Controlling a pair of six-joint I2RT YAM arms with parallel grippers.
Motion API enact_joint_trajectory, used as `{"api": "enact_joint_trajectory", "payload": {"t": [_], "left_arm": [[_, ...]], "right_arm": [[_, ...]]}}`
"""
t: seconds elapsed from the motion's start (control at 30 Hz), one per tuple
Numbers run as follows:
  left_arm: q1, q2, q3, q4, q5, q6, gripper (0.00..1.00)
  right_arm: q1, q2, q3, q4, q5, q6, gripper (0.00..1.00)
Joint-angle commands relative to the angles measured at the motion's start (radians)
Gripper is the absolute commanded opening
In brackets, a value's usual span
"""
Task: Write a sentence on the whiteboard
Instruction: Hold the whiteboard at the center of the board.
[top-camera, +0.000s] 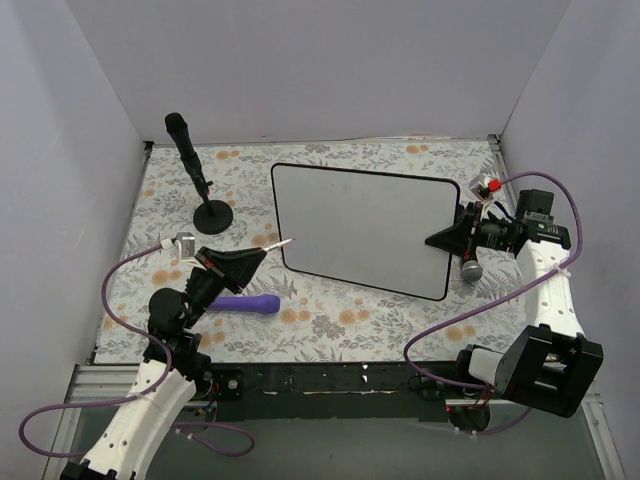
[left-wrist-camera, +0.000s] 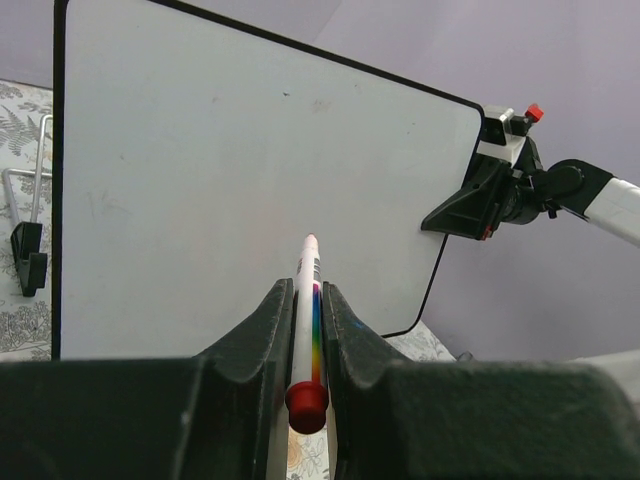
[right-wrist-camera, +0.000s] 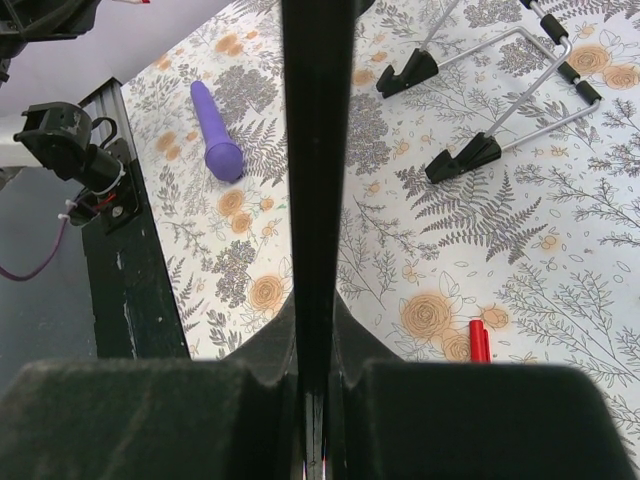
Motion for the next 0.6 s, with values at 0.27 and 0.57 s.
{"api": "enact_joint_trajectory", "payload": {"t": [0.27,0.57], "left_arm": [[0.002,-0.034,-0.047,0.065,-0.07,-0.016,0.0],[0.002,-0.075,-0.067,0.065,-0.114,-0.077,0.0]], "right_arm": [[-0.004,-0.013,-0.028,0.022,0.014,-0.093,0.01],[-0.004,0.004,-0.031,0.013,0.002,-0.118,0.01]]}}
